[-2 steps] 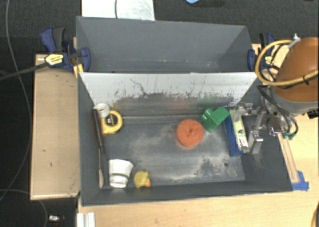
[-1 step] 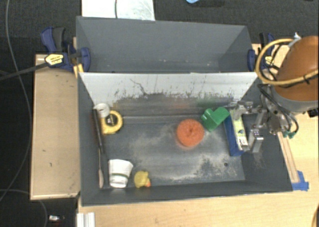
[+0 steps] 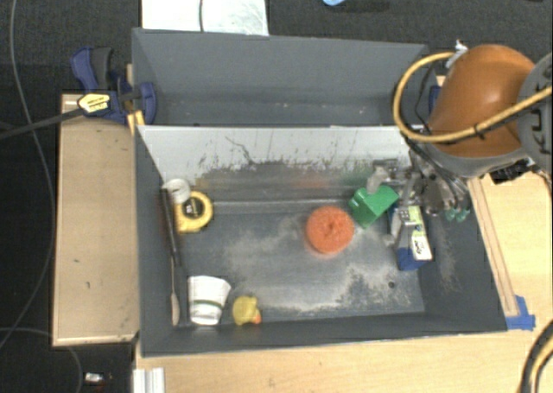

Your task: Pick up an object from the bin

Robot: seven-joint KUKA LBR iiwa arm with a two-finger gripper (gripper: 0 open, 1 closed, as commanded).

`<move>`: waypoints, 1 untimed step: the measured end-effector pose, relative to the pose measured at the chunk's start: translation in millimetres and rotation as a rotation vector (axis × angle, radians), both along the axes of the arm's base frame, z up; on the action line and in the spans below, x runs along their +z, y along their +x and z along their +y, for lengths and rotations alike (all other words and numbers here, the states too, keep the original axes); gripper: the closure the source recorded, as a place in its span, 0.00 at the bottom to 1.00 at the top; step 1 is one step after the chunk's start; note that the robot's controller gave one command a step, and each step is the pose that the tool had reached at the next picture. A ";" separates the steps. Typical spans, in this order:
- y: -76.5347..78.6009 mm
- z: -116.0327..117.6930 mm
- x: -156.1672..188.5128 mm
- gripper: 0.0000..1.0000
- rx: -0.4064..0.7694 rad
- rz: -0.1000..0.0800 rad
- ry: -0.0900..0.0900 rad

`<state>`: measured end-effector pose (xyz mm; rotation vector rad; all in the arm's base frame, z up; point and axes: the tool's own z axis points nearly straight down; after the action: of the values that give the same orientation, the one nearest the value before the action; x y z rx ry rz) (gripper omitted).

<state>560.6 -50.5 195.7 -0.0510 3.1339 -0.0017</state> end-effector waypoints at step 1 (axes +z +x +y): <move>13.5 14.5 -19.0 0.00 0.123 0.000 -0.001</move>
Offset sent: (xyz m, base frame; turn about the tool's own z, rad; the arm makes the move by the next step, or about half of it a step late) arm 0.0253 0.0785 -0.0349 -0.1132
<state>574.1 -36.0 176.7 -0.2443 3.1249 -0.0023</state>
